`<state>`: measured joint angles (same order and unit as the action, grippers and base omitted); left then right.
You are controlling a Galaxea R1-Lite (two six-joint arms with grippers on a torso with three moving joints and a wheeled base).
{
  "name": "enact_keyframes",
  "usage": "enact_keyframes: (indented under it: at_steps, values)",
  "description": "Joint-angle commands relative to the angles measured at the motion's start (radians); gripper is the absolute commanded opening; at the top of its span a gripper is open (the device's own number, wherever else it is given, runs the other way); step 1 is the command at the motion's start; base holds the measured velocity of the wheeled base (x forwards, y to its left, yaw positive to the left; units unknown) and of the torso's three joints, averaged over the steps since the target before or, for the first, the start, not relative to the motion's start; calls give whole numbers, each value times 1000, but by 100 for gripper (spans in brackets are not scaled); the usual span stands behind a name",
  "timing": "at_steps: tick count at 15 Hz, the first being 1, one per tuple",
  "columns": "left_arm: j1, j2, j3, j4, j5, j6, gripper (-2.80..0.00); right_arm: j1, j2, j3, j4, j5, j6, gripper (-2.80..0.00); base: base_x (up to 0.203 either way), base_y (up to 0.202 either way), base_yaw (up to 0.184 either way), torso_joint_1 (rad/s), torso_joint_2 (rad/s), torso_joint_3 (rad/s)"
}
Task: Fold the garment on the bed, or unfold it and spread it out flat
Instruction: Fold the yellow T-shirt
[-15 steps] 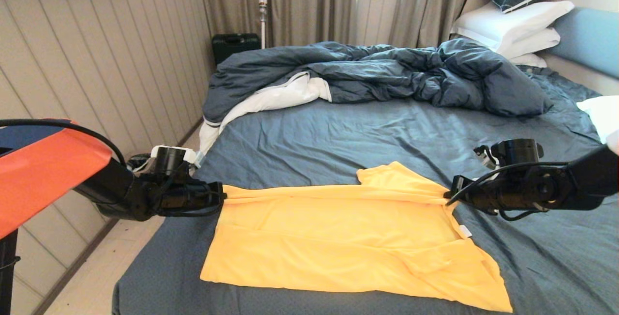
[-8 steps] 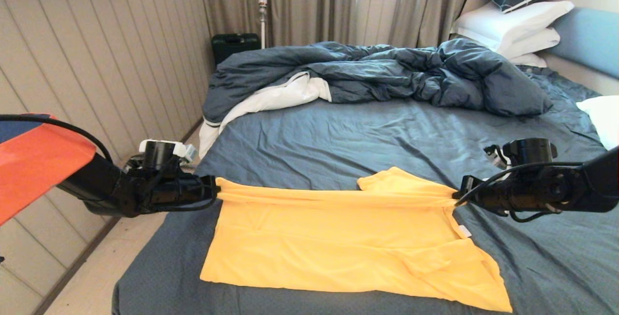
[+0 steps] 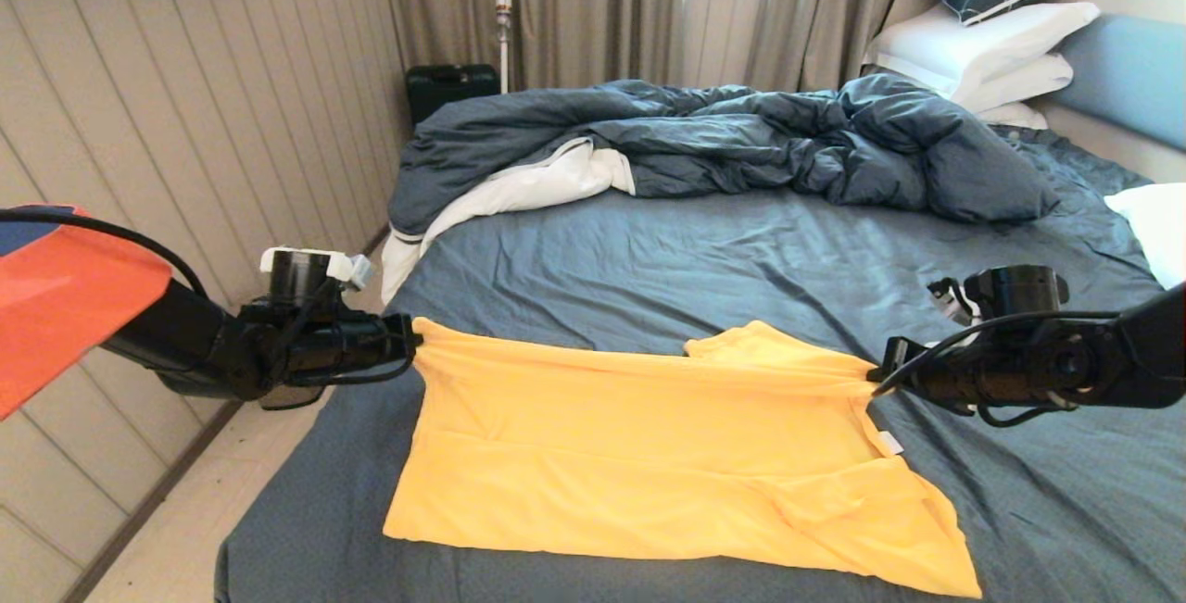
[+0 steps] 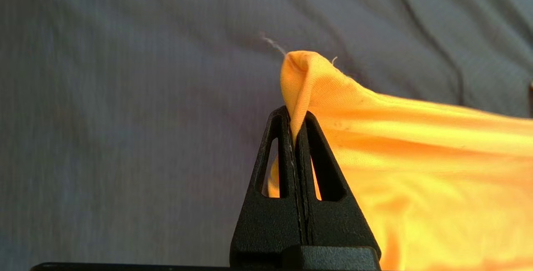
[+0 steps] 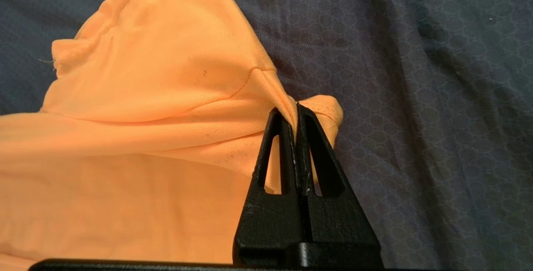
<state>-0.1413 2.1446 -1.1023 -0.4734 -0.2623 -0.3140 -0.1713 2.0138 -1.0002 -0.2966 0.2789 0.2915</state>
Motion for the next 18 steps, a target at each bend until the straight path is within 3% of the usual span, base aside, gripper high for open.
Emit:
enact_keyframes:
  at_steps: [1,9,13,18]
  values:
    - [0,42,-48,-2,2,-2,-280,1,3,0,-1,2,2,-280,0,0,0,0,0,0]
    - [9,92,-140,-4,21,-2,-280,4,13,-14,-3,2,3,-280,0,0,0,0,0,0]
    - [12,56,-51,-14,20,7,-280,-2,6,-6,-1,2,2,-280,0,0,0,0,0,0]
    - [20,50,102,-127,13,10,-280,-11,0,25,-3,12,-5,-280,0,0,0,0,0,0]
